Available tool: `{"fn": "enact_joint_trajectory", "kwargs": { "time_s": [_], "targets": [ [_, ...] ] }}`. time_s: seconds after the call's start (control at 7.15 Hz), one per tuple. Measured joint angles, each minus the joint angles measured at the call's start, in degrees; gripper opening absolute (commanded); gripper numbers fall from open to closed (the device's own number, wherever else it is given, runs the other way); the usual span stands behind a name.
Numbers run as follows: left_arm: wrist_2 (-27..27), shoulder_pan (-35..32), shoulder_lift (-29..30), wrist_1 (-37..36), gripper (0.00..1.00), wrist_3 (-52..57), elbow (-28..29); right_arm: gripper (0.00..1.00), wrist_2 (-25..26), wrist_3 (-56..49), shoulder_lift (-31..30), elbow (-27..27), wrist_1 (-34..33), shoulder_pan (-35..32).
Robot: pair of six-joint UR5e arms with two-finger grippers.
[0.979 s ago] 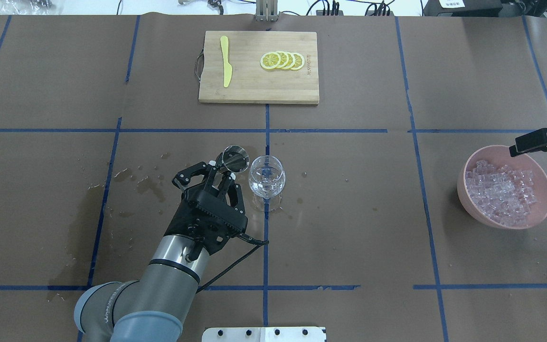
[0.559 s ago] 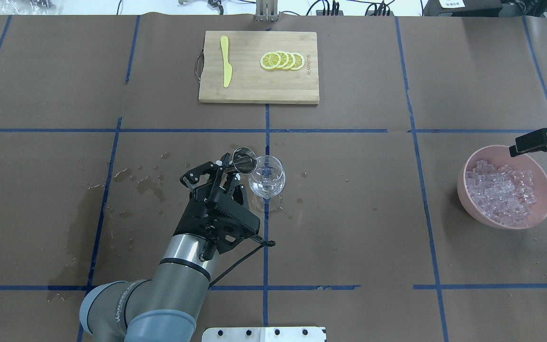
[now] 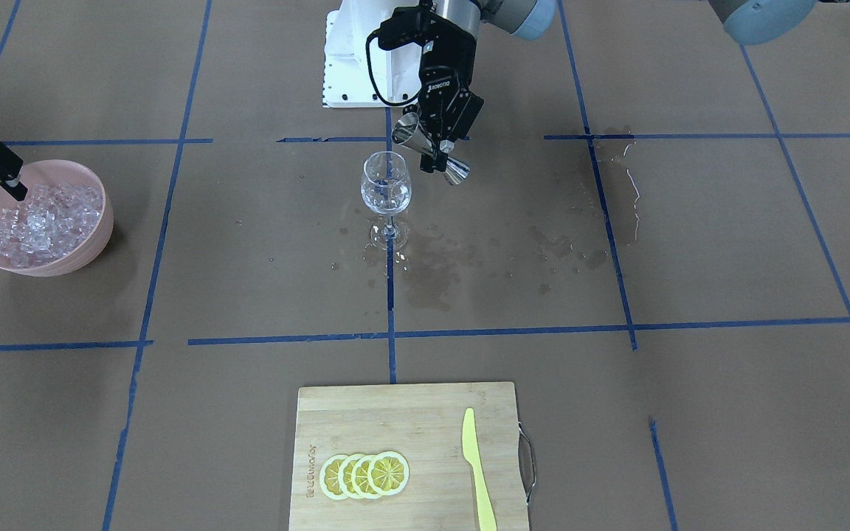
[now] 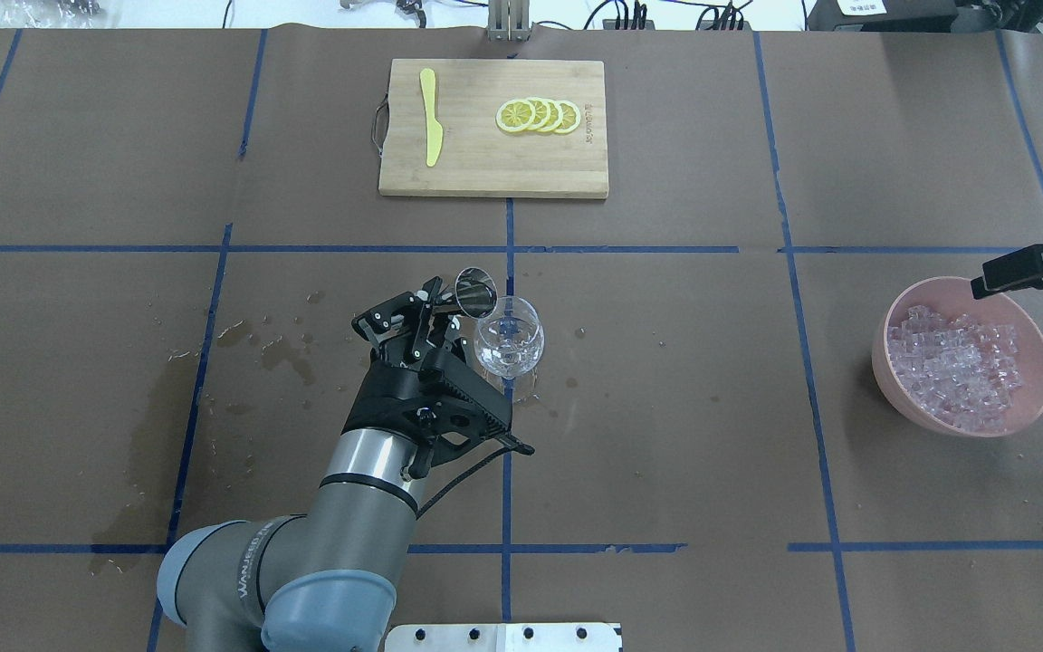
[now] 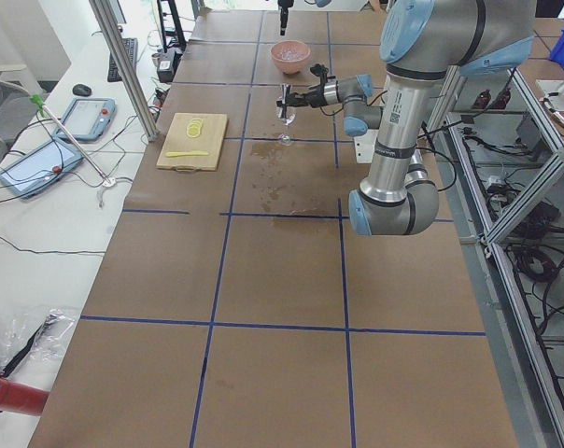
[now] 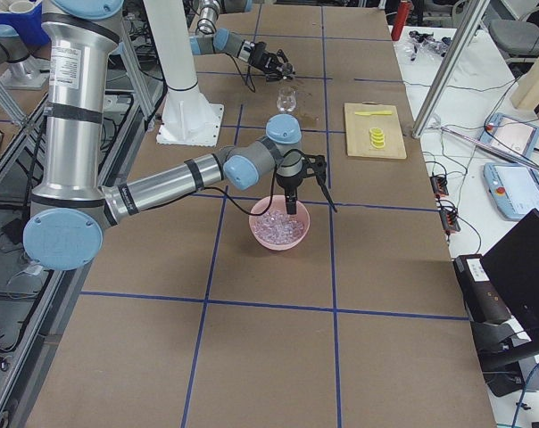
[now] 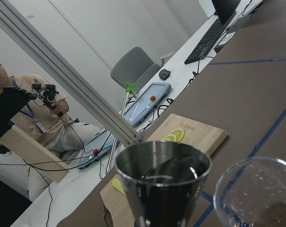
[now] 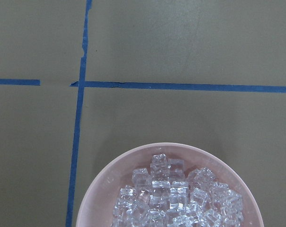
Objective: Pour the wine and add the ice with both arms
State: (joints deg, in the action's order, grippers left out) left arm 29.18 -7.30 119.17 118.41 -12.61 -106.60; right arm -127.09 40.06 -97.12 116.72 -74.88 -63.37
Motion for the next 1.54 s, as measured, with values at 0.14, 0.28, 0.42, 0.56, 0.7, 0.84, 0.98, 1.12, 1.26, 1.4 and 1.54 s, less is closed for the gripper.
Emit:
{"fn": "enact_joint_trajectory", "kwargs": {
  "time_s": [0.14, 0.28, 0.42, 0.56, 0.7, 0.84, 0.98, 1.12, 1.26, 1.4, 1.54],
  "targets": [
    [0.0, -0.27, 0.15, -0.17, 0.0, 1.53, 0.23, 1.0, 0.0, -0.02, 0.0, 0.0, 0.0, 0.0],
    [0.0, -0.37, 0.25, -0.19, 0.0, 3.11, 0.35, 1.0, 0.0, 0.0, 0.0, 0.0, 0.0, 0.0],
    [-0.02, -0.38, 0.31, -0.22, 0.0, 4.6, 0.47, 1.0, 0.0, 0.01, 0.0, -0.03, 0.0, 0.0],
    [-0.08, -0.38, 0.34, -0.25, 0.0, 6.24, 0.67, 1.0, -0.02, 0.02, 0.0, -0.04, 0.0, 0.0],
    [-0.14, -0.41, 0.34, -0.27, 0.0, 8.16, 0.85, 1.0, -0.06, 0.02, 0.0, -0.04, 0.0, 0.0],
    [-0.16, -0.42, 0.33, -0.28, 0.0, 9.88, 0.91, 1.0, -0.06, 0.02, 0.0, -0.06, 0.0, 0.0],
    [-0.45, -0.46, 0.34, -0.37, 0.0, 11.8, 0.93, 1.0, -0.05, 0.02, 0.0, -0.08, 0.0, 0.0],
    [-0.99, -0.49, 0.35, -0.52, 0.0, 13.86, 0.95, 1.0, -0.06, 0.04, 0.0, -0.08, 0.0, 0.03],
    [-1.33, -0.5, 0.36, -0.59, 0.0, 15.39, 0.95, 1.0, -0.08, 0.19, 0.02, -0.09, 0.0, 0.12],
    [-1.54, -0.55, 0.35, -0.62, 0.0, 17.0, 0.95, 1.0, -0.07, 0.46, 0.06, -0.09, 0.0, 0.22],
    [-2.1, -0.56, 0.35, -0.63, 0.0, 18.98, 0.96, 1.0, -0.03, 0.95, 0.17, -0.08, 0.0, 0.39]
  ]
}}
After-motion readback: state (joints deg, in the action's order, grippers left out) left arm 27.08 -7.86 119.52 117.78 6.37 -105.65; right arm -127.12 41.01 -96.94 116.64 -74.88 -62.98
